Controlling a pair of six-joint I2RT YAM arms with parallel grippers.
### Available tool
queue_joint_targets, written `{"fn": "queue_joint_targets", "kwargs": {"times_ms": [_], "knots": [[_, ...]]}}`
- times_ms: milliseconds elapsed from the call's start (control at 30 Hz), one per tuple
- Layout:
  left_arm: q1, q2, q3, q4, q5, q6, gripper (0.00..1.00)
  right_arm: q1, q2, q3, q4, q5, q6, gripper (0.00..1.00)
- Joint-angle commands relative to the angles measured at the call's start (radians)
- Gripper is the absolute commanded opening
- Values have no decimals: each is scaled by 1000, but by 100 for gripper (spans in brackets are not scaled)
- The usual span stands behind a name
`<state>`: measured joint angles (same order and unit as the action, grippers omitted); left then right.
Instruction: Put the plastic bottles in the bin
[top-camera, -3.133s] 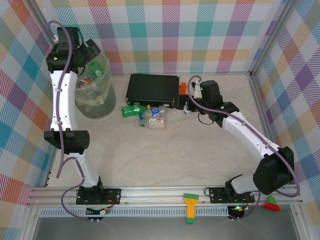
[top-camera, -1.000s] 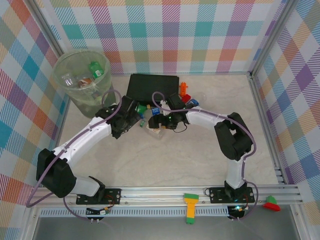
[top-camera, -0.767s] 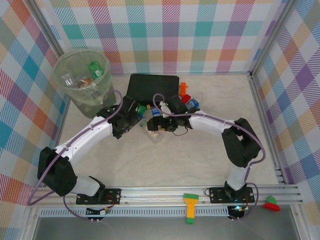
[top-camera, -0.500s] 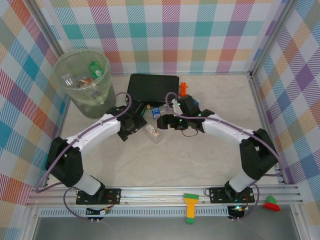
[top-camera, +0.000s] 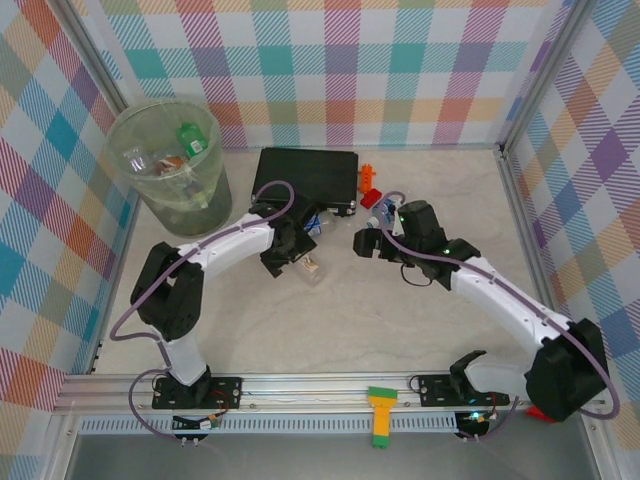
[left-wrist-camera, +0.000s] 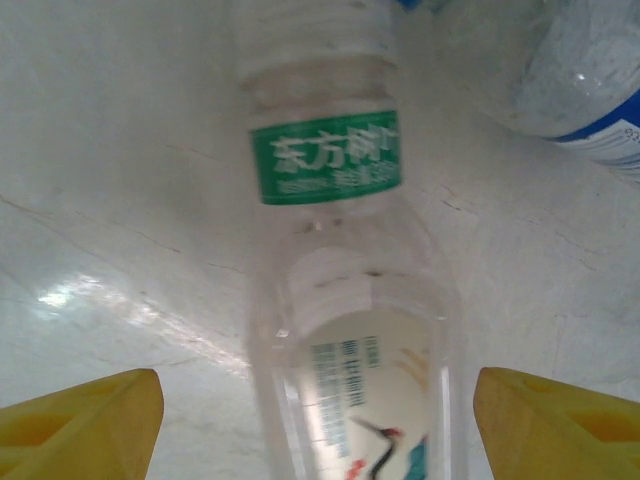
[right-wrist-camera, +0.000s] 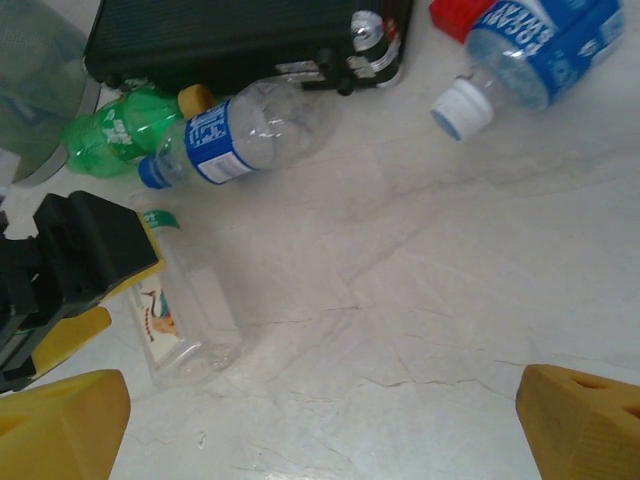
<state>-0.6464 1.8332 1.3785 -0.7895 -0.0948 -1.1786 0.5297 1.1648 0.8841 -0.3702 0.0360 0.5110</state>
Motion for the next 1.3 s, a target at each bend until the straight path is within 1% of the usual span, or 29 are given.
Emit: {"fn": "queue_joint_targets", "kwargs": {"times_ms": [0, 133, 233, 300, 467, 533, 633, 733, 800, 1033, 1133, 1267], "knots": [[-15, 43, 51, -27, 32, -41, 80, -8, -36, -22, -43, 67, -18, 99], [-16, 86, 72, -37, 37, -49, 78, -14, -55, -28, -49, 71, -22, 99], [-17, 108, 78, -51, 38, -49, 75, -17, -63, -34, -47, 74, -24, 99], [-17, 116, 74, -50, 34, -51, 71, -18, -65, -36, -46, 73, -25, 99], [-17, 129, 62, -31, 35, -63, 69, -23, -69, -39, -42, 65, -32, 99], [-16, 130, 58, -27, 32, -64, 61, -23, -73, -36, -42, 62, -38, 99], [-16, 122, 54, -40, 20, -63, 59, -25, -83, -34, -47, 68, -45, 99], [-16, 98, 47, -57, 4, -55, 59, -27, -94, -34, -44, 71, -52, 99], [-16, 75, 34, -52, -3, -46, 56, -27, -93, -31, -43, 70, -56, 99], [-19, -18, 24, -98, -19, 7, 56, -27, -85, -9, -24, 51, -56, 99], [-24, -74, 46, -148, -59, 66, 56, -27, -80, 4, -18, 40, -58, 99], [-28, -133, 118, -252, -144, 175, 56, -27, -73, 37, -15, 25, -70, 99]]}}
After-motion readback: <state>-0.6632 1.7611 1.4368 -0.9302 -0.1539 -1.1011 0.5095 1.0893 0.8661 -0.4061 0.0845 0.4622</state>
